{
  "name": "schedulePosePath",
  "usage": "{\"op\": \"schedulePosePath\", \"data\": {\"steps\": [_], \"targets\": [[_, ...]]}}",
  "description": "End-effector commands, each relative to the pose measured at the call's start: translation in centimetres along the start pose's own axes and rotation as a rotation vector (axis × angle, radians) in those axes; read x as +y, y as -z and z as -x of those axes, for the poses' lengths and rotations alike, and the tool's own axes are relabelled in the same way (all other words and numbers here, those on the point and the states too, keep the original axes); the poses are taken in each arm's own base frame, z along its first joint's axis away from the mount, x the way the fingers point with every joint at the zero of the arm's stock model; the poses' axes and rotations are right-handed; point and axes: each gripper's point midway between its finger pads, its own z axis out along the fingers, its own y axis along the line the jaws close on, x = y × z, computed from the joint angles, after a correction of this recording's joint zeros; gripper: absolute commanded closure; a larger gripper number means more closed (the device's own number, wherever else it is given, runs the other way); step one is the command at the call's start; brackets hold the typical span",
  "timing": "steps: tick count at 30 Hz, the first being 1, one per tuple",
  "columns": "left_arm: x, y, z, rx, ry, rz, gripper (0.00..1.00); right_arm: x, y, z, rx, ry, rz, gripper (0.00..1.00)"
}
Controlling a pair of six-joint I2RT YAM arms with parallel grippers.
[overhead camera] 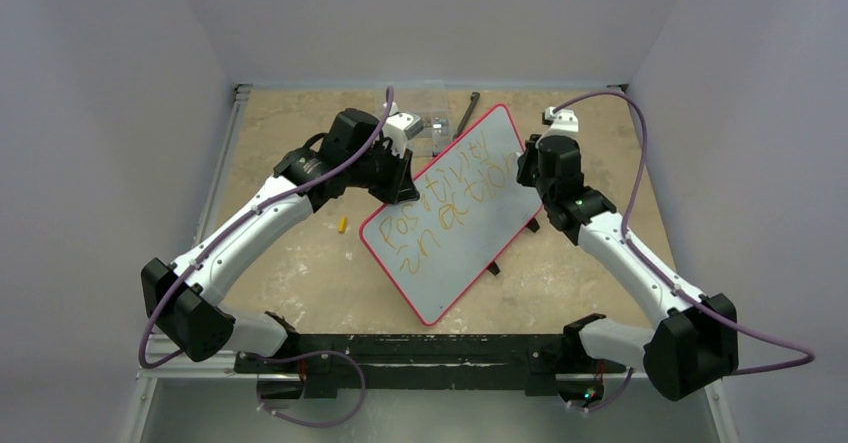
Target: Write a sentence on the whiteboard
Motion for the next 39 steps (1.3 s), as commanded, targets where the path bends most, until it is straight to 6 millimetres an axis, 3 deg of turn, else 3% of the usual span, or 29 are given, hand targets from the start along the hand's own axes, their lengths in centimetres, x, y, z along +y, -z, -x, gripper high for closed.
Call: {"op": "schedulePosePath", "data": {"steps": [1, 12, 22, 39], "targets": [[2.3, 0.4, -1.9, 0.067, -0.112, 0.105, 1.0, 0.3, 0.1, -0.1, -0.007, -0.01, 0.026, 1.0], [1.9, 0.4, -1.9, 0.065, -0.116, 0.096, 1.0, -0.4, 0.4, -3.4, 0.05, -0.018, 0.029, 1.0], [1.8, 0.6, -1.8, 0.059, -0.118, 0.096, 1.0, -0.6, 0.6, -4.4, 0.075, -0.017, 0.03, 1.0], [2.2, 0.6, -1.9, 0.059, -0.12, 0.115, 1.0, -0.8, 4.2, -1.8, 0.027, -0.052, 0.049, 1.0]]}}
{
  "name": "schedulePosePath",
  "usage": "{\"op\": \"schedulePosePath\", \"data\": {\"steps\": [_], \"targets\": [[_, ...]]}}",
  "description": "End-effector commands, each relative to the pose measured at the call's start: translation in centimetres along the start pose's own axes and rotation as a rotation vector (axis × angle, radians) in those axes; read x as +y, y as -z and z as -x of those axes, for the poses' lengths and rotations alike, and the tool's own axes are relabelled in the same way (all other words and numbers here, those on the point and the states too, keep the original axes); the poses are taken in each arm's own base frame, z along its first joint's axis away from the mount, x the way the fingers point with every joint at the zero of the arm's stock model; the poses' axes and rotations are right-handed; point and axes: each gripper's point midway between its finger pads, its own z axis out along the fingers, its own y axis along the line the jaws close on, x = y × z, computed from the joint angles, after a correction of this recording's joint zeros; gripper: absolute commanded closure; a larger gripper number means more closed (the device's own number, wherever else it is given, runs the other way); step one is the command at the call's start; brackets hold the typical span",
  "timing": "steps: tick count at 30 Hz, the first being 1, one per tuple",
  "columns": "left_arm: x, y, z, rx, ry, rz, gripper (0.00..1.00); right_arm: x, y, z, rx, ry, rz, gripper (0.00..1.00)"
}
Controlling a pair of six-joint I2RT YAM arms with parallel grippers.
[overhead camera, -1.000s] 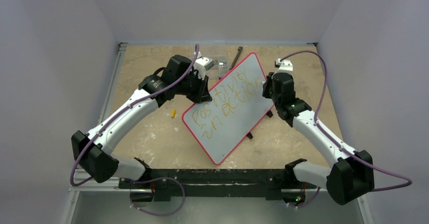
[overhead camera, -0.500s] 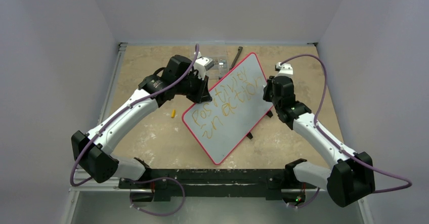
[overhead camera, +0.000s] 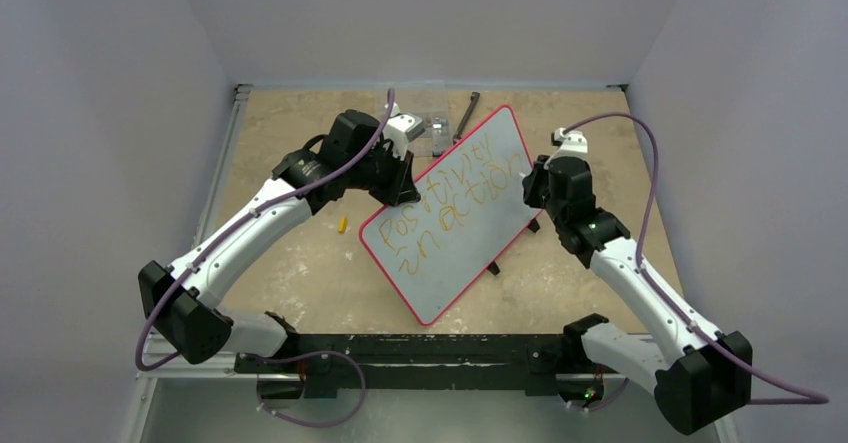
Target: Write a sentence on the whiteboard
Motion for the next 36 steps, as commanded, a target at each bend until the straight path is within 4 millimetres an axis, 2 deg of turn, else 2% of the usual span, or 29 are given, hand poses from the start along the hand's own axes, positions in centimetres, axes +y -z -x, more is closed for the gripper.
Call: {"op": "schedulePosePath", "data": {"steps": [1, 6, 14, 22, 29, 36], "targets": [[2.7, 0.4, -1.9, 0.064, -0.105, 0.125, 1.0, 0.3, 1.8, 1.4, -0.033, -0.03, 0.021, 1.0], [2.9, 0.3, -1.9, 0.067, -0.107, 0.135, 1.0, 0.3, 3.2, 1.7, -0.042, -0.037, 0.041, 1.0], [3.2, 0.1, -2.1, 0.077, -0.107, 0.147, 1.0, -0.4, 4.4, -0.2, -0.037, -0.123, 0.045, 1.0], [3.4, 0.1, -2.2, 0.079, -0.106, 0.155, 1.0, -1.3, 2.5, -2.7, -0.002, -0.212, -0.024, 1.0], [3.4, 0.0, -2.2, 0.082, -0.107, 0.155, 1.0, -0.8, 0.8, -1.7, -0.03, -0.201, -0.026, 1.0], [3.4, -0.1, -2.3, 0.087, -0.105, 0.152, 1.0, 0.0, 0.3, -1.7, -0.035, -0.164, 0.019, 1.0]]}}
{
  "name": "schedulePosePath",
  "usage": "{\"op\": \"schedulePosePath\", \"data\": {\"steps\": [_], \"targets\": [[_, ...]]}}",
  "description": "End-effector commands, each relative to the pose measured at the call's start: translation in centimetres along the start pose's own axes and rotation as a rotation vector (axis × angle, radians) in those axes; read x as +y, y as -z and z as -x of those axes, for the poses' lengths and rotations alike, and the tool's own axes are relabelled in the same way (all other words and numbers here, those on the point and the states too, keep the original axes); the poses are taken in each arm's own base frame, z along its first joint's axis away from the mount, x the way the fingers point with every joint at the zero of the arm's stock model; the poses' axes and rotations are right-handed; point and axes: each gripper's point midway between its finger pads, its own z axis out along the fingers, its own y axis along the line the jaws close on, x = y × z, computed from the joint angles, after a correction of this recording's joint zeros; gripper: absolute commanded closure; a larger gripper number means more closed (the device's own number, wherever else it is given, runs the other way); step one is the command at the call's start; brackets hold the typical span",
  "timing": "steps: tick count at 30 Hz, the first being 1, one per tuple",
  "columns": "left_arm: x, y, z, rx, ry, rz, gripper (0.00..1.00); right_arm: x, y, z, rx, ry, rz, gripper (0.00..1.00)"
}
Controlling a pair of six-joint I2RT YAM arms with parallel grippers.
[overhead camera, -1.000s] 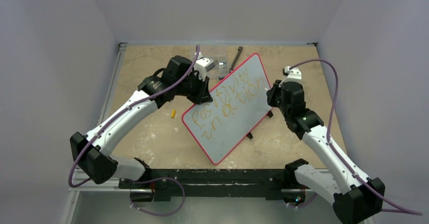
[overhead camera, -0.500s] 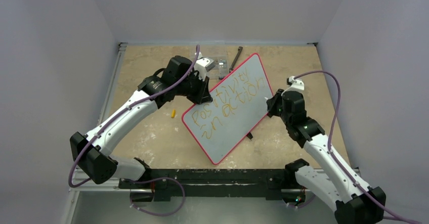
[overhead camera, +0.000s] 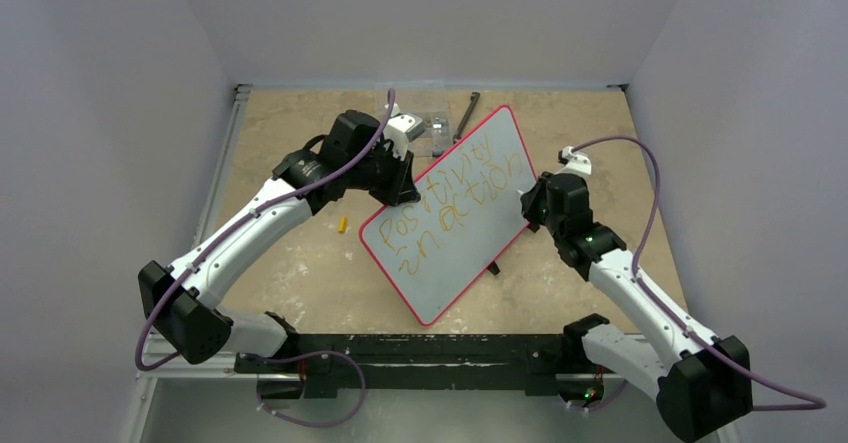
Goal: Write a sentence on the whiteboard
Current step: Write a sentence on the whiteboard, then put down the whiteboard on the whiteboard stand.
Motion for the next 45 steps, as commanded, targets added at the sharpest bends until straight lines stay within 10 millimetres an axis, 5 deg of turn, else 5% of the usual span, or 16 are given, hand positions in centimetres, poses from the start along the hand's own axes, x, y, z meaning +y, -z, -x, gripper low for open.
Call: {"op": "schedulePosePath", "data": {"steps": [1, 17, 32, 45], "targets": [[3.3, -0.2, -2.3, 0.089, -0.099, 0.141, 1.0, 1.6, 0.1, 2.3, -0.086, 0.015, 0.07, 1.0], [4.2, -0.9, -2.9, 0.121, -0.078, 0.162, 1.0, 1.2, 4.6, 5.5, -0.162, 0.017, 0.066, 1.0], [5.7, -3.1, -4.2, 0.192, -0.017, 0.132, 1.0, 1.3, 5.4, 5.7, -0.175, 0.016, 0.089, 1.0], [5.8, -4.9, -2.2, 0.171, 0.076, 0.059, 1.0, 1.7, 4.8, 5.5, -0.165, 0.017, 0.103, 1.0]]}}
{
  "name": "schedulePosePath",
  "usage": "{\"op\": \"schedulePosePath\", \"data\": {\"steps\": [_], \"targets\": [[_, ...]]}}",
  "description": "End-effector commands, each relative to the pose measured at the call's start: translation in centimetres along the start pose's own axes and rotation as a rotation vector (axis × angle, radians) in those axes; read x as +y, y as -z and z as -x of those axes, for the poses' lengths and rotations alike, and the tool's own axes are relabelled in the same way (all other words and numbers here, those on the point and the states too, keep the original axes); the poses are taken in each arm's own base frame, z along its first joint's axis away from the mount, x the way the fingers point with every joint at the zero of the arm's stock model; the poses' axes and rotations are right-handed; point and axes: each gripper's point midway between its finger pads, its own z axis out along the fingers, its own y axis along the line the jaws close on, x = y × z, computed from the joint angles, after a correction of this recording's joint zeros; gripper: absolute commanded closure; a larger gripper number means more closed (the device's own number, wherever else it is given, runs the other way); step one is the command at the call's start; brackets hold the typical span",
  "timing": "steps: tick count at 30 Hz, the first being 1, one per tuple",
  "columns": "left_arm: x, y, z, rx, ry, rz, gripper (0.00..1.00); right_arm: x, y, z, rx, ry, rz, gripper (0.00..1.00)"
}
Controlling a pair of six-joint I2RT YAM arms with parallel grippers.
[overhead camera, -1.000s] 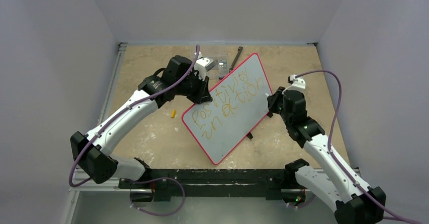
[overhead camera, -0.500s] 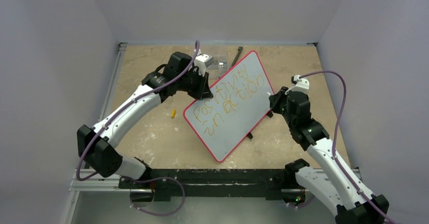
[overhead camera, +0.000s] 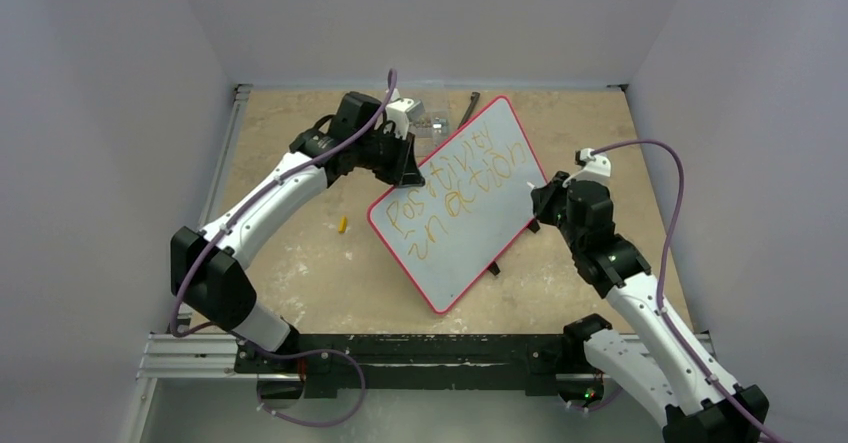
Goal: Write a sentence on the whiteboard
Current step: Put down the whiteboard on the whiteboard stand.
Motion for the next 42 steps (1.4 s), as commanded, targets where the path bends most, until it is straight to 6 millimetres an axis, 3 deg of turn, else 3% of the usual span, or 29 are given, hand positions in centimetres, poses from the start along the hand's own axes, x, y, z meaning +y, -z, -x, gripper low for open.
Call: {"op": "schedulePosePath", "data": {"steps": [1, 10, 26, 42], "targets": [[3.2, -1.2, -3.1, 0.135, -0.016, 0.119, 1.0, 1.0, 0.0, 1.6, -0.047, -0.006, 0.031, 1.0], [3.9, -2.1, -3.2, 0.157, 0.011, 0.117, 0.99, 0.7, -0.1, 1.2, -0.043, -0.004, 0.024, 1.0], [6.3, -2.8, -4.7, 0.213, 0.011, 0.178, 0.8, 1.0, 0.3, 1.0, -0.032, -0.013, 0.046, 1.0], [6.2, -2.4, -4.0, 0.178, 0.002, 0.178, 0.64, 0.8, 0.5, 1.0, -0.033, -0.013, 0.039, 1.0]]}}
